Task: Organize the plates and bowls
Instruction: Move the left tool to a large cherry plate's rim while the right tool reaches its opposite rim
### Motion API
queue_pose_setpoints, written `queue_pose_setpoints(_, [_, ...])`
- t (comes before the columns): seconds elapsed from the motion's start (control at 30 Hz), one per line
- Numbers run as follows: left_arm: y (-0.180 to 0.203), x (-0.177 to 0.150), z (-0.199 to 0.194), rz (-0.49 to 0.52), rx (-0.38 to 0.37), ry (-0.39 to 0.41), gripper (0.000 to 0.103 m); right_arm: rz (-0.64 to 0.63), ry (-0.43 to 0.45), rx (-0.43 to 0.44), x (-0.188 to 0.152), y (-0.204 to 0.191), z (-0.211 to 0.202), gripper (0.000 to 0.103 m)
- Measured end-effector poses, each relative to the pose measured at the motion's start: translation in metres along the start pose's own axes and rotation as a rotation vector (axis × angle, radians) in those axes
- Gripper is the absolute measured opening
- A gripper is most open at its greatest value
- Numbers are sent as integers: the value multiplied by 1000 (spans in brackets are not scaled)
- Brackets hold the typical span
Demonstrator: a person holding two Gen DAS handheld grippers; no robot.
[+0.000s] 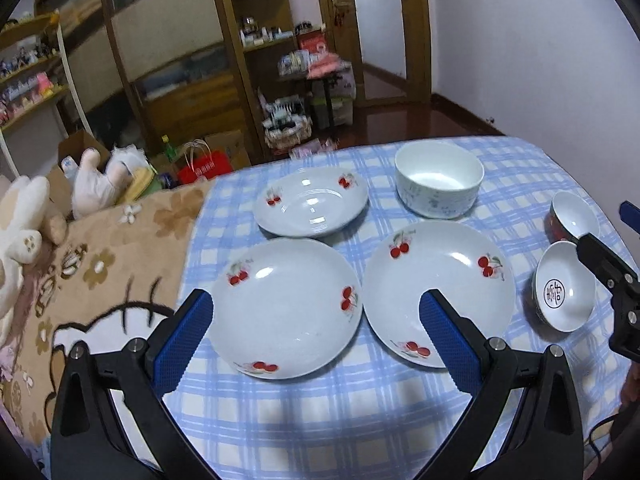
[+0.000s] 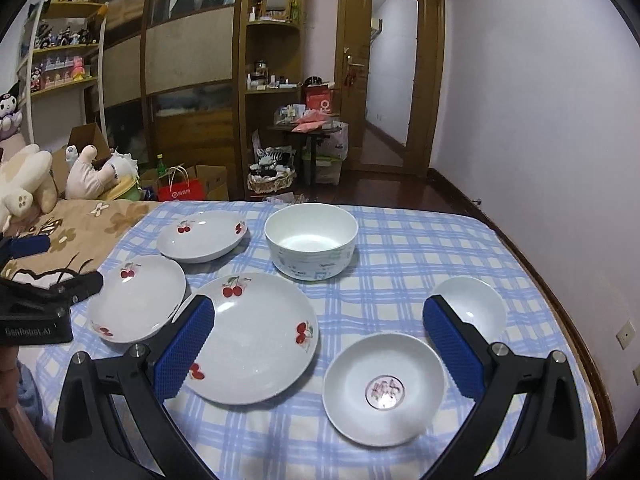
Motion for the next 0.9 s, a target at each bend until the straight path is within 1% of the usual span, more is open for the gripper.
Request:
queue_pose_setpoints(0.23, [13, -9, 32, -31, -63, -89, 101, -22, -38, 22, 3, -11, 42, 103])
queue_pose_setpoints(0.43, [28, -24, 53, -15, -82, -150, 101, -16, -92, 32, -5, -11, 75, 103])
queue_pose_setpoints(0.53, [32, -32, 63, -38, -89, -187, 101, -19, -123, 39, -10, -9, 89, 103])
queue_pose_setpoints(0.73, [42, -47, 72, -90, -132, -249, 101, -17, -182, 62, -19, -7, 109, 103])
queue_pose_setpoints(0.9, [54, -58, 71, -88, -164, -282, 101, -29, -218, 86, -23, -7, 119, 103])
Point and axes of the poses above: each gripper's, at about its wrist camera, not at the fingertips, and z roughly the way its jaws point, y to its right, x to its top, the point moved 7 cm from there along z, roughly the way its jaws point, and after that the axes turned 3 degrees about -x, right-handed, at the moved point
